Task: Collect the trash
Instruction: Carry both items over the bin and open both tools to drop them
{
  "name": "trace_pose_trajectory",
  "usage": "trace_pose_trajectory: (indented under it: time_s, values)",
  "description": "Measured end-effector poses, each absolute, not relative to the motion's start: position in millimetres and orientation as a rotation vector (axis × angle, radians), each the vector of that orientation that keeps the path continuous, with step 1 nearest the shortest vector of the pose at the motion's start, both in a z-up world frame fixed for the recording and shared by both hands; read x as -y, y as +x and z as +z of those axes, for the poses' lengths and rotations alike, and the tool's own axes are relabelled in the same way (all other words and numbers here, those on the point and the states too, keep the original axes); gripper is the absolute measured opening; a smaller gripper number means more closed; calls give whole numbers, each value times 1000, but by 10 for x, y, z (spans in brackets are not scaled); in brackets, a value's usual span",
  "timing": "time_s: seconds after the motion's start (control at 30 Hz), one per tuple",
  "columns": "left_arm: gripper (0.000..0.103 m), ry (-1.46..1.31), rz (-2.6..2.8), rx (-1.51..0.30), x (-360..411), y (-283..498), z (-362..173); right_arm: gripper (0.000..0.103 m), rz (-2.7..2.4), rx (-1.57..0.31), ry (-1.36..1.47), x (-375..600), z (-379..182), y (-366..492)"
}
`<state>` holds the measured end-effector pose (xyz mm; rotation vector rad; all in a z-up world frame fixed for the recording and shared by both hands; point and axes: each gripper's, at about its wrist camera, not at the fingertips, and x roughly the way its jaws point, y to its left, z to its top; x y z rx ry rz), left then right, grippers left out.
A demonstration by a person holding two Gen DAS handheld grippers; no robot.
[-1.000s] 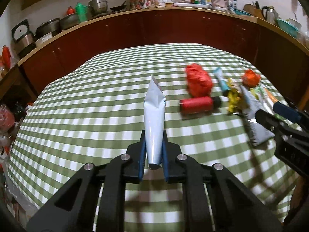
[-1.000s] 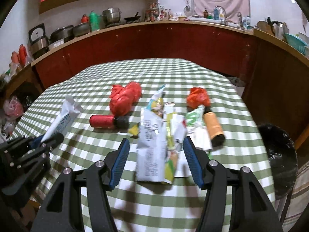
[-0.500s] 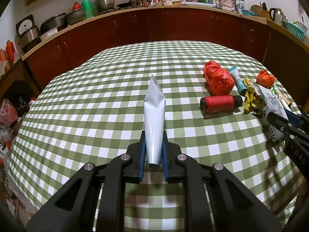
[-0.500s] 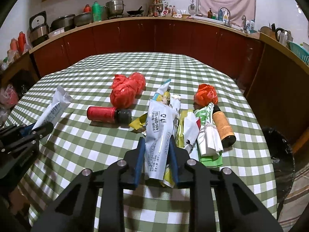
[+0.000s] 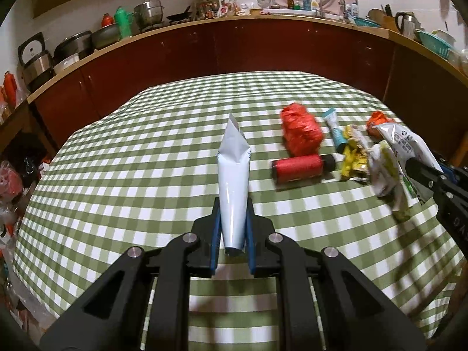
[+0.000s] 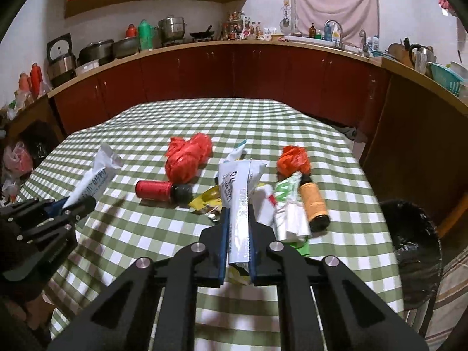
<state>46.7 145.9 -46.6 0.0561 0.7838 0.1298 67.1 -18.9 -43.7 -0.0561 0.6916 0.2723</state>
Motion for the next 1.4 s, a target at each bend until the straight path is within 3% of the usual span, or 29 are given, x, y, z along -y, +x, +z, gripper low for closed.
trace_pose_trajectory:
  time_s: [0.67, 1.0, 1.4]
  values:
    - [14, 104, -155, -702, 153, 849, -257, 12, -7, -622, 19, 1698, -307, 650]
    - [14, 146, -272, -756, 1070, 1136, -456, 12, -106, -633, 76, 2390, -460, 714]
    - [15, 205, -312, -791, 1621, 1332, -642, 12, -135, -656, 118, 2793, -675, 794]
